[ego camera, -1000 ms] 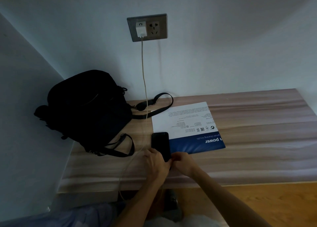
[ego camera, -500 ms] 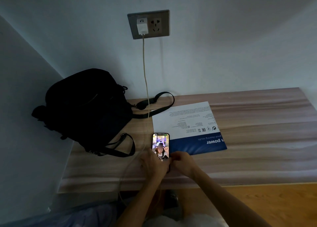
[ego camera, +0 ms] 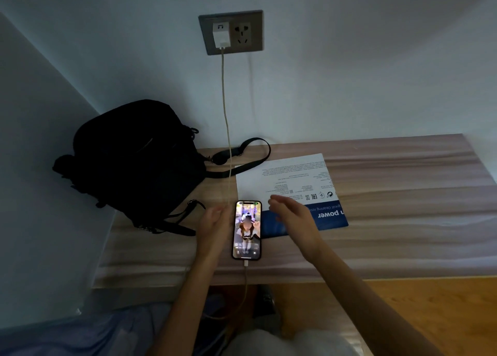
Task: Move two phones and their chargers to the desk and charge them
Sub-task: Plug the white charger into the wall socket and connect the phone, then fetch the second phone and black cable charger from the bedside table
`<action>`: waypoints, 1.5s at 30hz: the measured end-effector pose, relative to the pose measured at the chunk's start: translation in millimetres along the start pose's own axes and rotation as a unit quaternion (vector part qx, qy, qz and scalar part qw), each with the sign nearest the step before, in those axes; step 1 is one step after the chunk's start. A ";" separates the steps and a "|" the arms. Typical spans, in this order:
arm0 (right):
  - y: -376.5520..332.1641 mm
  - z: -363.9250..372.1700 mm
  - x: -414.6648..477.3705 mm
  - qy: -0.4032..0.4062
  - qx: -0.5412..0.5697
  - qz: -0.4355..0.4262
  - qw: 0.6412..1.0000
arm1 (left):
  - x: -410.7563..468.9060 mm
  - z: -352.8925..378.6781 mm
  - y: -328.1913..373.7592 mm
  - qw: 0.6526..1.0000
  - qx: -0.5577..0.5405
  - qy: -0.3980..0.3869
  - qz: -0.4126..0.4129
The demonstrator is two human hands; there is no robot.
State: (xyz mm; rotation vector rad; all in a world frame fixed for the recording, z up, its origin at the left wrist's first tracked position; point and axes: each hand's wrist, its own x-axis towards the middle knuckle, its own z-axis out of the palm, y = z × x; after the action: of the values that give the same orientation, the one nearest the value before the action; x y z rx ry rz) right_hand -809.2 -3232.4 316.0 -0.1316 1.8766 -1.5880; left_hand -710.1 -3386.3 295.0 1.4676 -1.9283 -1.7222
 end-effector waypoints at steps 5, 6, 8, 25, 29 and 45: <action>-31.1 -25.7 -39.4 0.011 0.086 -0.053 0.995 | -40.9 -1.6 41.1 0.997 -0.079 -0.006 0.020; -35.1 -32.8 -48.2 0.013 0.095 -0.069 0.993 | -51.5 -0.1 48.1 0.994 -0.101 -0.009 0.028; -43.0 -49.2 -67.9 0.021 0.107 -0.092 0.990 | -75.9 5.2 61.8 0.990 -0.131 -0.015 0.048; -57.2 -253.2 -255.6 0.130 0.111 -0.217 0.961 | -288.6 143.9 119.2 0.967 -0.109 -0.174 0.151; -47.1 -302.6 -299.4 0.199 0.000 -0.248 0.948 | -331.3 188.6 125.0 0.944 -0.040 -0.223 0.238; 4.5 -493.9 -352.5 0.483 -0.056 -0.166 0.858 | -411.8 429.7 166.5 0.833 0.103 -0.426 0.338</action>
State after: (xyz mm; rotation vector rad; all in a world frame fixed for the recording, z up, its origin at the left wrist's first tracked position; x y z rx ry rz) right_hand -802.3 -2647.7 478.0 0.3981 2.8286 -1.9757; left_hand -884.0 -2824.4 484.8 -0.1514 -2.6145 -1.9460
